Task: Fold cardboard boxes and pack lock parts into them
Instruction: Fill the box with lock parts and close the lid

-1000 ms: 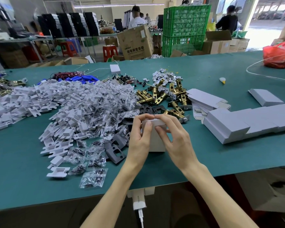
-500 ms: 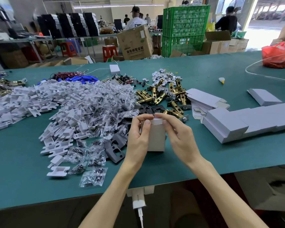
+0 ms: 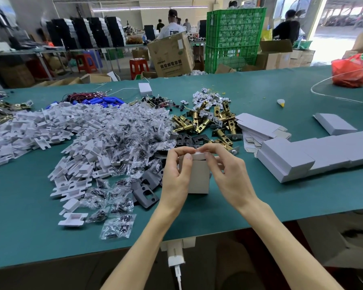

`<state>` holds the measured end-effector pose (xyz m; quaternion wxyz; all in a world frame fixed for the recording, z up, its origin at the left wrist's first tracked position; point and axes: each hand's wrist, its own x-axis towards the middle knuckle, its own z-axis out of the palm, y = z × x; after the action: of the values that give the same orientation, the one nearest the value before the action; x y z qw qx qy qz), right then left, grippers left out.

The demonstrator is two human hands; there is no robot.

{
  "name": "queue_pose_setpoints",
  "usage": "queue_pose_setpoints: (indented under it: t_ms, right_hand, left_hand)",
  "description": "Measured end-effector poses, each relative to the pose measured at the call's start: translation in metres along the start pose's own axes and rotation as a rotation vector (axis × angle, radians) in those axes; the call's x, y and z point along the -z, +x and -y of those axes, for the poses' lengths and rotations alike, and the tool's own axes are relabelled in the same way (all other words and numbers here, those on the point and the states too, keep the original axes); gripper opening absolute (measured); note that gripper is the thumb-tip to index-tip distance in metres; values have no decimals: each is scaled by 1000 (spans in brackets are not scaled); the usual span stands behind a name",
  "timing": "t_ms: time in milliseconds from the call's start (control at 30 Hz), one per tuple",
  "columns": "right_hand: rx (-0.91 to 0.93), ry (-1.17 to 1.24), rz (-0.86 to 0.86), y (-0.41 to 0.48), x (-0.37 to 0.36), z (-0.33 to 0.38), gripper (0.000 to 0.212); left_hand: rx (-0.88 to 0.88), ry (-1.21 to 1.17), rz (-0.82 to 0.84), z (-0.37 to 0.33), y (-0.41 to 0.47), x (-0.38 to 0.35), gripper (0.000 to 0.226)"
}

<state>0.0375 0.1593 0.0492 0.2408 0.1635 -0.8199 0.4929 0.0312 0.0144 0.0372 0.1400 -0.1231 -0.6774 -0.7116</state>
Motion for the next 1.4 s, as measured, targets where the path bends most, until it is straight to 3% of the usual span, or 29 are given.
queue_pose_setpoints:
  t_ms: [200,367,567,900,1233,1300,1400]
  right_hand:
    - [21,17,5,-2,2,-1,13]
    - [38,24,106,-11,4,-6,35]
    - [13,73,78,-14,1,-6,34]
    - [5,80,70,-16,-1,-6,32]
    - [5,42,58,-17,-3,-6,32]
    - [-4,34,60,-17,-3,-5,34]
    - [-33,11,38,-14,-4,-2,34]
  left_hand:
    - [-10,36,3,0,0,0,14]
    - [-58,69,20,1,3,-2,16]
    - [-92,41,131,8,5,17,15]
    - [-105,-87,73,14,6,16,17]
    - [-95,-31,101,12,2,16,12]
    - [-65,-46,118,15,0,16,20]
    - [-7,-19,105,21,-5,17,52]
